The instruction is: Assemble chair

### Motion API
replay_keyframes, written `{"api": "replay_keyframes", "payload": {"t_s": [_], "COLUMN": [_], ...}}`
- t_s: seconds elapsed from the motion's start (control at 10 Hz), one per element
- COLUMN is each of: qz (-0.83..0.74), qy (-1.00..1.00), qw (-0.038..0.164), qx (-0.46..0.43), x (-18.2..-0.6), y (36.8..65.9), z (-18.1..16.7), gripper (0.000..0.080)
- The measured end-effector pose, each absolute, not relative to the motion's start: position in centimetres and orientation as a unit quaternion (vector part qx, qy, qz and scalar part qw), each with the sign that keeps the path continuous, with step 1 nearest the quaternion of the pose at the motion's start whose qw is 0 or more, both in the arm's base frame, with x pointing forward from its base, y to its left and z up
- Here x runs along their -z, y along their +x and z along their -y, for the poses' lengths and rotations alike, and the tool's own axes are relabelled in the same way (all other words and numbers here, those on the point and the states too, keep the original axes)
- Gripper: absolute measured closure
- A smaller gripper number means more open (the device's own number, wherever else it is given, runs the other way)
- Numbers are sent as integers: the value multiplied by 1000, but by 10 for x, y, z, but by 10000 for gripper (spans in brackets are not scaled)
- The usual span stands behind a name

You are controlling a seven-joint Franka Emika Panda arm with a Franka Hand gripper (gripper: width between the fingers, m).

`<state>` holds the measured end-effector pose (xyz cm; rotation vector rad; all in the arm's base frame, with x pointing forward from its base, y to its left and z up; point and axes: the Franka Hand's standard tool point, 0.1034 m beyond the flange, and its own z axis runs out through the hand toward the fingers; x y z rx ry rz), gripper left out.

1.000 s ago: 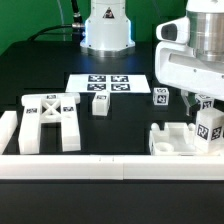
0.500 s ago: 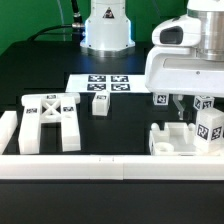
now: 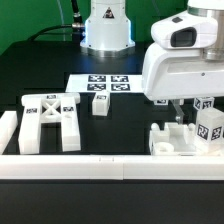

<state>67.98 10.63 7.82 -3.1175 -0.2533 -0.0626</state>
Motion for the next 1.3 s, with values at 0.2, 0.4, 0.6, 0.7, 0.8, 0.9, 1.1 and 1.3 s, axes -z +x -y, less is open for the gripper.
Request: {"api": "replay_keyframes", "payload": {"t_s": [0.2,0.4,0.6,0.7,0.8,0.9,1.1,1.3], "qz": [146,151,149,149,133,124,8,-85], "qy": [-989,-988,-989,-989,-991,-992,-1000,-996], "qw": [0,1,1,1,1,3,11,15], "qx": [22,17,18,18,18,19,26,30], "x": [-78,-78,-78,-78,-78,-77,-77,-77], "y": [680,680,680,680,680,680,681,682], "z": [-105,-98,-98,-98,-98,-98,-101,-104], "gripper": [150,264,472,510,510,510,510,510]}}
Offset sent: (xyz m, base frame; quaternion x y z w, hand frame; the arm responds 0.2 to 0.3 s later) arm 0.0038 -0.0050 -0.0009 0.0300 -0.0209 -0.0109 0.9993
